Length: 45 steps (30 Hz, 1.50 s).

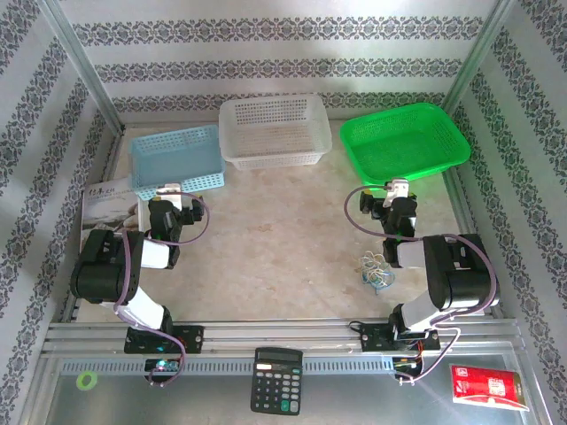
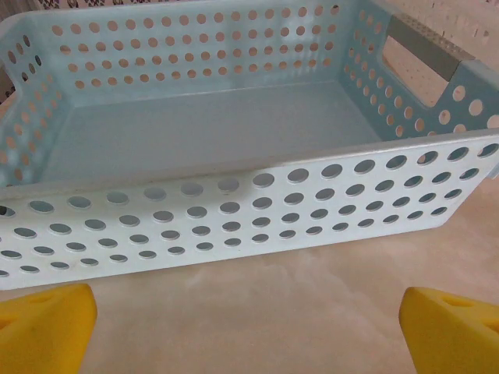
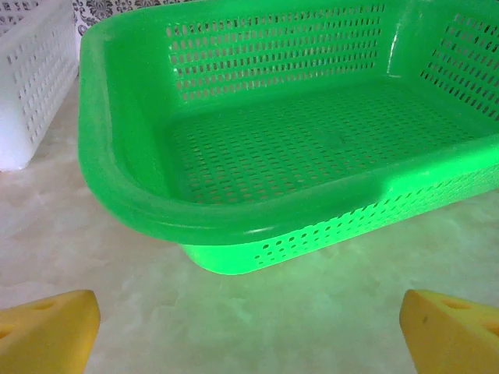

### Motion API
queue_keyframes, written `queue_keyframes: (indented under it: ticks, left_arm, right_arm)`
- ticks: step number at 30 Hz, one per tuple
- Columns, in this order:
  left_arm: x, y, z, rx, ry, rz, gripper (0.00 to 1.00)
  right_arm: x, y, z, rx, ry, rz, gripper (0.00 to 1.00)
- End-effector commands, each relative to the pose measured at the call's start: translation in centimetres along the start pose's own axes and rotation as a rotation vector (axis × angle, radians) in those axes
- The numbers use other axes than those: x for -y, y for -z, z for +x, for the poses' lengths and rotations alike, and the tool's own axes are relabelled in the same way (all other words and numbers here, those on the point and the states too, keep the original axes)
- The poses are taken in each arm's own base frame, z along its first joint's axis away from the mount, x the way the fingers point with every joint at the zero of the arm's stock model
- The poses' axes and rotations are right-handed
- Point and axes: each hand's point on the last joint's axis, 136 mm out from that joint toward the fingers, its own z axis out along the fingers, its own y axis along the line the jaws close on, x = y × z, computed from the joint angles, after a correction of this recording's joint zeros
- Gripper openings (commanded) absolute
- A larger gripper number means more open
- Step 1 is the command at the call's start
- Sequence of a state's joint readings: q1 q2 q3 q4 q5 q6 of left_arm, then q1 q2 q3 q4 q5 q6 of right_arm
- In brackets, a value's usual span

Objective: Untangle the cables

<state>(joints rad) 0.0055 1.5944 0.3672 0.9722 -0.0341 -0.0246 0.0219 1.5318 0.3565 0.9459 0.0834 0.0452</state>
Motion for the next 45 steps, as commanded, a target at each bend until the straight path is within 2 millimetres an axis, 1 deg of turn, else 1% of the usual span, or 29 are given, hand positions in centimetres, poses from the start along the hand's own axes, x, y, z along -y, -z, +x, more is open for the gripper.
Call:
queue_keyframes:
  ticks: [1,21,26,28,40,43,45]
  left_arm:
    - [0.5,-0.2,-0.3,0.001,-0.026,0.016,1.00]
    - [0.5,-0.2,-0.3,0.000,-0.024,0.018,1.00]
    - [-0.6,0.0,-0.5,0.020,0.000,-0.044,1.00]
    - [-0.6,0.1,-0.5,0.023,0.001,-0.045,1.00]
    - [-0.6,0.0,-0.5,0.020,0.004,-0.044,1.00]
    - [-0.8,0.3,-0.5,0.030,0.017,-0.043,1.00]
    - [-0.7,0.5,-0.5,0.044,0.019,-0.036,1.00]
  right_arm:
    - [-0.6,-0.2,-1.0,0.026,0.010,-0.034,0.98]
    - [-0.6,-0.2,-0.9,0.022,0.004,-0.036,0.98]
    - [-0.4,-0.2,-1.0,0.025,0.001,-0.030,0.98]
    - [-0.1,-0.2,-1.0,0.024,-0.005,-0.018,0.98]
    - [-0.2,-0.2,-1.0,0.024,-0.010,-0.025,0.98]
    - [0.1,-0.1,-1.0,0.028,-0.014,-0.011,0.98]
    - [0.8,0.1,-1.2,0.039,-0.036,0.030,0.98]
